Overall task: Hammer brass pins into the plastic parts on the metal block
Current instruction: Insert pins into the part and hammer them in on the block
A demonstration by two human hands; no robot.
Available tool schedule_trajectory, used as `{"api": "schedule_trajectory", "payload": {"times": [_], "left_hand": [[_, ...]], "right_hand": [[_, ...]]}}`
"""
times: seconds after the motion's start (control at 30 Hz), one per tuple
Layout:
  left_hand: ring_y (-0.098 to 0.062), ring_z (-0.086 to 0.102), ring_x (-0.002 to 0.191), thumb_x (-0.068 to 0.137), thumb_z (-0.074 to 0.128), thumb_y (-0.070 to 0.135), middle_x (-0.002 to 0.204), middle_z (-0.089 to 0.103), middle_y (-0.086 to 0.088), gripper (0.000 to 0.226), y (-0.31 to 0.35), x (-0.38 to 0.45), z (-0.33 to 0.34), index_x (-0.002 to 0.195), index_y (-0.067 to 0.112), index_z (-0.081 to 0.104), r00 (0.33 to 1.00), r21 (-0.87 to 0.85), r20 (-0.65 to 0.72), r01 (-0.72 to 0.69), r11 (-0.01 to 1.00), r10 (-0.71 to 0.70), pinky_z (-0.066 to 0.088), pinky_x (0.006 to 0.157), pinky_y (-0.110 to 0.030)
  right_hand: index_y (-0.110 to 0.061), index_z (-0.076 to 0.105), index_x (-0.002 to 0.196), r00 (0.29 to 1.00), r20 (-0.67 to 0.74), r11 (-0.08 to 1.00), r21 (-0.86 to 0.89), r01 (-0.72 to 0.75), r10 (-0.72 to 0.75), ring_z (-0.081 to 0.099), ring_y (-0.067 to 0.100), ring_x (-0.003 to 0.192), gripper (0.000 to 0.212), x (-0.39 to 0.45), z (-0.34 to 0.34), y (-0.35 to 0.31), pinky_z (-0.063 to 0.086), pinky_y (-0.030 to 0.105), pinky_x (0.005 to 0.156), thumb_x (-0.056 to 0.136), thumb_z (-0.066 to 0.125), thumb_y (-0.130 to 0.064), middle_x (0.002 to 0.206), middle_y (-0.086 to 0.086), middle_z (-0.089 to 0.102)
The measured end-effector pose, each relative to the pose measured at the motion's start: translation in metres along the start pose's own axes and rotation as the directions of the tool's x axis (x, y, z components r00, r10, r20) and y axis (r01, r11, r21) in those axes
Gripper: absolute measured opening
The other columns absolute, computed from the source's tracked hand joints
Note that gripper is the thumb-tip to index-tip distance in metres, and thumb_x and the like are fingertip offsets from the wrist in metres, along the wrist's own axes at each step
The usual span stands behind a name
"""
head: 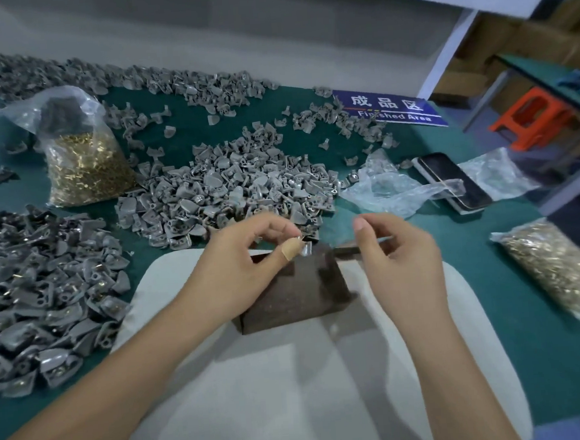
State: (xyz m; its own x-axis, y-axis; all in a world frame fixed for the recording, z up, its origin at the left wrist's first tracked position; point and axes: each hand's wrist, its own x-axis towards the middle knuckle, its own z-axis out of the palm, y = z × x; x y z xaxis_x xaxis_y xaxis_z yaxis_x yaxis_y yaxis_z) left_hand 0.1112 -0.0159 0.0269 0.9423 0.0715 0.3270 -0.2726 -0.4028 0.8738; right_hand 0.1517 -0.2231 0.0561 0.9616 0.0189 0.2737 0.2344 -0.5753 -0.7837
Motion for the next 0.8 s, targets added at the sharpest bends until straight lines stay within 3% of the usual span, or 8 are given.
{"api": "schedule_trajectory", "payload": {"times": [0.1,0.17,0.37,0.47,0.57,0.63,0.7,0.8], "left_hand": [[-0.004,0.06,0.099,0.089,0.072,0.036,0.093,0.066,0.018,0.004,0.001,0.0,-0.003,0.089,0.039,0.069,0.996,0.174,0.076,-0.049,0.984,0.036,0.047,0.09,-0.024],[-0.002,0.059,0.098,0.088,0.072,0.036,0.093,0.065,0.017,0.002,0.003,0.002,-0.008,0.089,0.037,0.07,0.991,0.21,0.127,-0.061,0.976,0.035,0.048,0.09,-0.026],[-0.009,0.054,0.087,0.089,0.072,0.034,0.087,0.061,0.015,0.007,0.01,0.005,-0.024,0.092,0.029,0.074,0.954,0.451,0.243,-0.272,0.85,0.177,0.046,0.084,-0.037],[-0.01,0.052,0.087,0.09,0.07,0.036,0.085,0.059,0.015,0.007,0.014,0.005,-0.026,0.093,0.031,0.074,0.953,0.484,0.246,-0.277,0.83,0.174,0.047,0.082,-0.037],[-0.009,0.051,0.089,0.09,0.068,0.038,0.087,0.06,0.014,0.011,0.016,0.005,-0.026,0.095,0.03,0.074,0.953,0.501,0.256,-0.272,0.822,0.16,0.046,0.08,-0.035],[-0.01,0.052,0.09,0.091,0.066,0.038,0.089,0.061,0.012,0.014,0.016,0.004,-0.027,0.097,0.029,0.075,0.953,0.512,0.262,-0.27,0.815,0.151,0.045,0.079,-0.034],[-0.012,0.053,0.091,0.09,0.061,0.04,0.089,0.061,0.011,0.019,0.016,0.004,-0.027,0.097,0.029,0.075,0.952,0.527,0.268,-0.272,0.805,0.146,0.046,0.079,-0.035],[-0.014,0.053,0.091,0.091,0.065,0.037,0.089,0.06,0.01,0.015,0.015,0.003,-0.028,0.097,0.028,0.074,0.949,0.542,0.279,-0.285,0.791,0.15,0.044,0.077,-0.035]], "right_hand": [[-0.029,0.062,0.113,0.979,0.037,0.814,-0.563,-0.146,0.202,0.059,0.027,0.106,0.03,-0.011,-0.019,0.023,0.039,0.035,0.074,0.097,0.058,-0.053,0.11,0.002,0.063],[-0.02,0.056,0.12,0.951,0.109,0.735,-0.661,-0.149,0.291,0.053,0.034,0.115,0.041,-0.017,-0.022,0.03,0.039,0.04,0.078,0.097,0.057,-0.054,0.118,0.008,0.059],[-0.014,0.054,0.115,0.968,0.163,0.792,-0.608,-0.055,0.192,0.058,0.039,0.098,0.031,-0.018,-0.037,0.025,0.047,0.048,0.078,0.109,0.036,-0.039,0.116,0.011,0.054],[-0.023,0.054,0.096,0.982,0.167,0.936,-0.351,-0.022,0.086,0.058,0.023,0.072,0.031,-0.017,-0.049,0.014,0.043,0.04,0.064,0.109,0.032,-0.04,0.087,-0.004,0.062],[-0.025,0.061,0.09,0.951,0.296,0.991,-0.121,-0.06,0.094,0.047,0.006,0.053,0.034,-0.021,-0.052,-0.004,0.037,0.03,0.057,0.107,0.04,-0.046,0.067,-0.012,0.058],[-0.027,0.061,0.088,0.915,0.395,0.984,-0.175,-0.012,0.081,0.046,0.006,0.051,0.035,-0.026,-0.046,-0.013,0.037,0.028,0.053,0.104,0.042,-0.052,0.066,-0.009,0.057],[-0.03,0.057,0.086,0.91,0.414,0.96,-0.266,0.09,0.03,0.05,0.011,0.058,0.037,-0.03,-0.039,-0.021,0.043,0.035,0.057,0.101,0.036,-0.056,0.07,-0.009,0.058],[-0.032,0.054,0.093,0.957,0.271,0.95,-0.259,0.174,-0.101,0.052,0.023,0.067,0.036,-0.037,-0.033,-0.027,0.046,0.043,0.06,0.101,0.03,-0.058,0.069,-0.007,0.056]]}}
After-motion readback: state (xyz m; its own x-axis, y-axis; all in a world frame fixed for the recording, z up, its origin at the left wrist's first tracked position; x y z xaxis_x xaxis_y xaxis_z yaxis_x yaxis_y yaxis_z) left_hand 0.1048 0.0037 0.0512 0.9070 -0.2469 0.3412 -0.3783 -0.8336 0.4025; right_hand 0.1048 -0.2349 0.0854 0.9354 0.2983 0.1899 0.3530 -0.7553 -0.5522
